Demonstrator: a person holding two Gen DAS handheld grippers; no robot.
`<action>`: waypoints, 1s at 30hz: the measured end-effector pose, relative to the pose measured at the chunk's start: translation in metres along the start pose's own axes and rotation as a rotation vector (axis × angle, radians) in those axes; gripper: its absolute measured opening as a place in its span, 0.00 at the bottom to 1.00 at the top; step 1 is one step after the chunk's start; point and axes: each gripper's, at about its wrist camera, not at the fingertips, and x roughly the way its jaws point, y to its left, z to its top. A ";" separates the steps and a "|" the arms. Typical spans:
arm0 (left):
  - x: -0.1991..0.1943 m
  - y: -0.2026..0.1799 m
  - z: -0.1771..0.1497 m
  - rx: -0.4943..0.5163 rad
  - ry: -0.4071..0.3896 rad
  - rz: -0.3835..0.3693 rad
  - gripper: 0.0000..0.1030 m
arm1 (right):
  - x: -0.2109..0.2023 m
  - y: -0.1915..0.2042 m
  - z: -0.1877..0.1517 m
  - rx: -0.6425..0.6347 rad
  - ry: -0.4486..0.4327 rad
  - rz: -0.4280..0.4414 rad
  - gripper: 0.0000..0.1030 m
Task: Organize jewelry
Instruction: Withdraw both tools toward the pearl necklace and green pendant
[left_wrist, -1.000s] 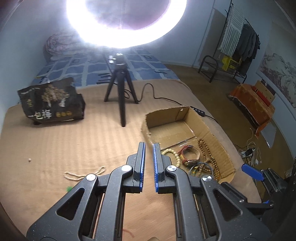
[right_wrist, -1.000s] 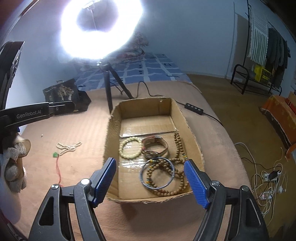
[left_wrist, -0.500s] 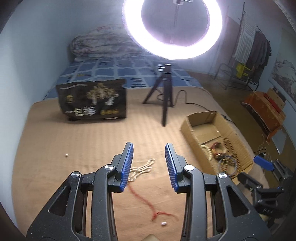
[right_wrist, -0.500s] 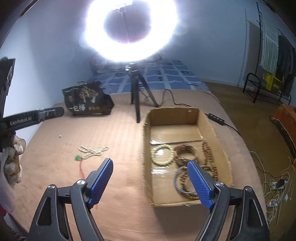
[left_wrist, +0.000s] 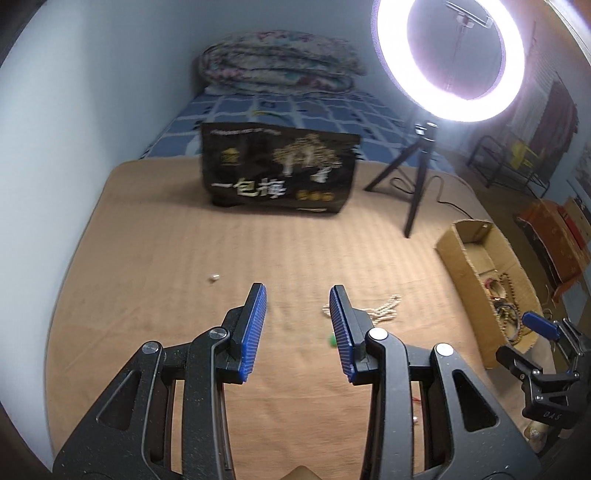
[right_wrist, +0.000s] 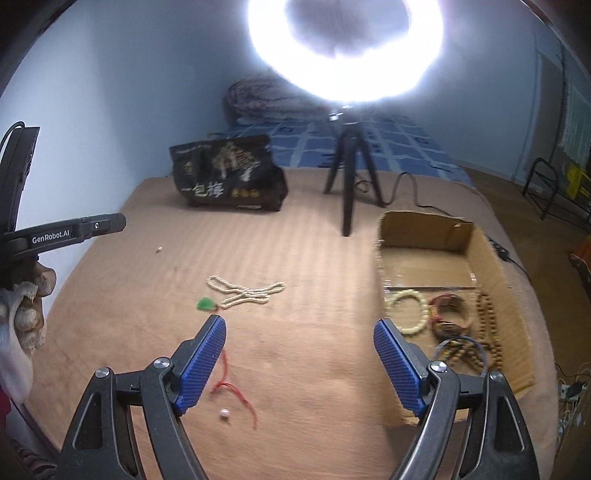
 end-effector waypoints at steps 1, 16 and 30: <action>0.001 0.007 0.000 -0.009 0.001 0.005 0.35 | 0.004 0.004 0.000 -0.004 0.008 0.009 0.82; 0.021 0.084 -0.003 -0.132 0.031 0.043 0.35 | 0.060 0.048 -0.005 -0.066 0.110 0.067 0.82; 0.065 0.107 -0.004 -0.145 0.062 -0.003 0.35 | 0.120 0.071 -0.015 -0.076 0.229 0.132 0.71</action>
